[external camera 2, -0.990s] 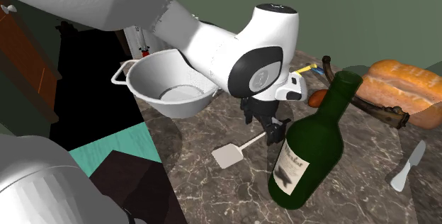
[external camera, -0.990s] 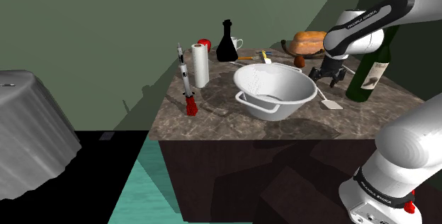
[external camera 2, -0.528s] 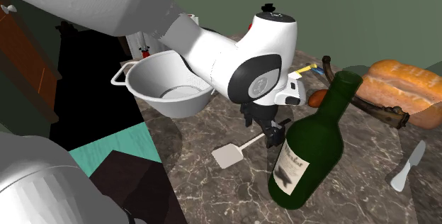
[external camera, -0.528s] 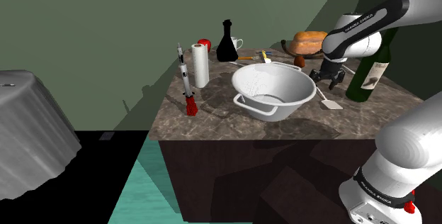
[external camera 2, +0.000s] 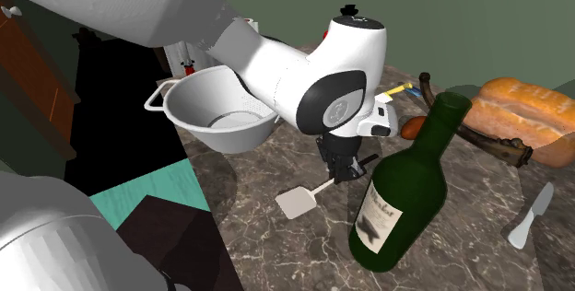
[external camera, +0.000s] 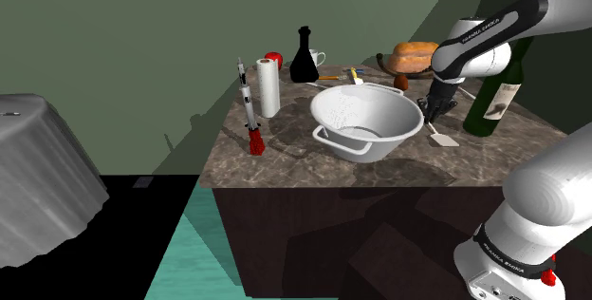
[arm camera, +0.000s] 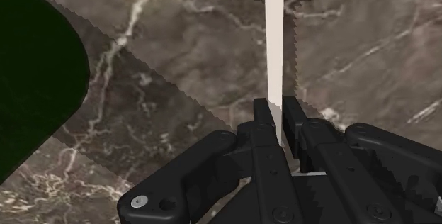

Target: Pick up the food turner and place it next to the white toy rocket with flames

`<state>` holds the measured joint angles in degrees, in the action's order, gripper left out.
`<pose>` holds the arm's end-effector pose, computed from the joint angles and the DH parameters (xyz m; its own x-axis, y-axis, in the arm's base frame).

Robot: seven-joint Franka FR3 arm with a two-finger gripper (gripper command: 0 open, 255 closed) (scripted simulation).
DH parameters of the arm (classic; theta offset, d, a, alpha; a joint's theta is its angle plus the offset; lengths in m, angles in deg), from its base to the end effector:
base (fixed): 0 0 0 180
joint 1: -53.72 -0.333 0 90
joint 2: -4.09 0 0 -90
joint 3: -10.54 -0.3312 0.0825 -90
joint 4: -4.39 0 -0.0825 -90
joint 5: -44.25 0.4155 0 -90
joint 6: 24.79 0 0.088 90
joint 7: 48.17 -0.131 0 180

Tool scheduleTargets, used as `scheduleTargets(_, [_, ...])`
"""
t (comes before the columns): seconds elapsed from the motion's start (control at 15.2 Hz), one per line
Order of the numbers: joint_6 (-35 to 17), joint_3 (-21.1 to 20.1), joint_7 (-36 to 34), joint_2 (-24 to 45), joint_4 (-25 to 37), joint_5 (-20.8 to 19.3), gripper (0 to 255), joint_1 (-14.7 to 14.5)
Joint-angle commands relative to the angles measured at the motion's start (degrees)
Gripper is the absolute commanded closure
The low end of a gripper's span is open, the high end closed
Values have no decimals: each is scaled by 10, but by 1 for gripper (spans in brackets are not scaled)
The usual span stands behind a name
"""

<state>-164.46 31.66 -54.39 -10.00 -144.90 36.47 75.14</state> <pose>0.3334 -0.2999 0.3067 0.7348 -0.6750 0.0663 -0.6764 -0.7365 -0.0006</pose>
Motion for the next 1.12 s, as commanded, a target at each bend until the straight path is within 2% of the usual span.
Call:
scheduleTargets(0.0, [0,0,0,0,0,0,255,0])
scheduleTargets(0.2, [0,0,0,0,0,0,255,0])
scheduleTargets(1.06, [118,-16,-11,-69,50,-11,255,5])
